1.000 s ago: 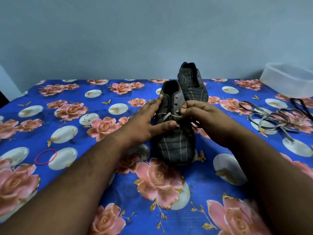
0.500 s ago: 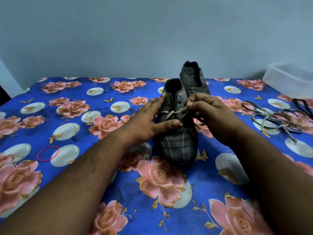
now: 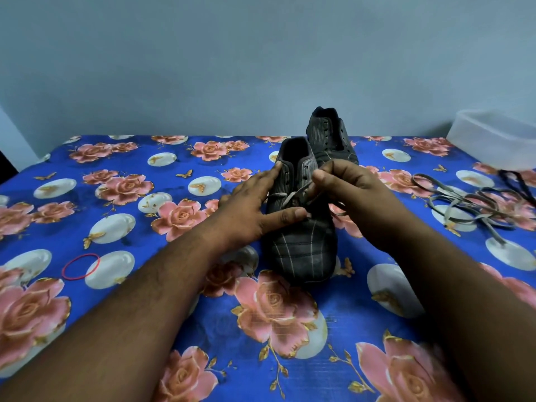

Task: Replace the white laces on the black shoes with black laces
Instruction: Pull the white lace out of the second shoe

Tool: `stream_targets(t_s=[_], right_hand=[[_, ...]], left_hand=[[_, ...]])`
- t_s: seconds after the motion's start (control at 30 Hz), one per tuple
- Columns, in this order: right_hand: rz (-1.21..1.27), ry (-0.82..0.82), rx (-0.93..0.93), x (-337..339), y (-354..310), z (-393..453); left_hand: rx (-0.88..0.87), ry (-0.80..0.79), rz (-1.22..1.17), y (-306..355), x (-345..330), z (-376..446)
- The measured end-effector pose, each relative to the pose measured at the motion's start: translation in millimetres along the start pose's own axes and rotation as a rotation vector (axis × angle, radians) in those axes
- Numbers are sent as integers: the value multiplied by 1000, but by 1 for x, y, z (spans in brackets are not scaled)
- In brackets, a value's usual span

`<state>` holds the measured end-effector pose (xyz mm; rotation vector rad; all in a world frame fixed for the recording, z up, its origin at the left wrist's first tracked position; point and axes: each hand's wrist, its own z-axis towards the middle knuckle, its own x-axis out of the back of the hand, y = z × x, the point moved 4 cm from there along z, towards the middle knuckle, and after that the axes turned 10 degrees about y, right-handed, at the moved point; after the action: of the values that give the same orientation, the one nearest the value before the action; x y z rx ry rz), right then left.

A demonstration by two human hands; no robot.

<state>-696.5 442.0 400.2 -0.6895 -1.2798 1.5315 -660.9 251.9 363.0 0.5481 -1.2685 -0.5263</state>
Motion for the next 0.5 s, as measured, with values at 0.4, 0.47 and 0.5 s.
stream_targets(t_s=[0.4,0.47,0.5], right_hand=[[-29,34,-68,2,7,3],[108,129,-130,10,10,8],[174,197,-164,14,10,9]], left_hand=[[8,-2,19,2,1,0],[13,1,46,5,2,-2],[14,0,62,8,3,-3]])
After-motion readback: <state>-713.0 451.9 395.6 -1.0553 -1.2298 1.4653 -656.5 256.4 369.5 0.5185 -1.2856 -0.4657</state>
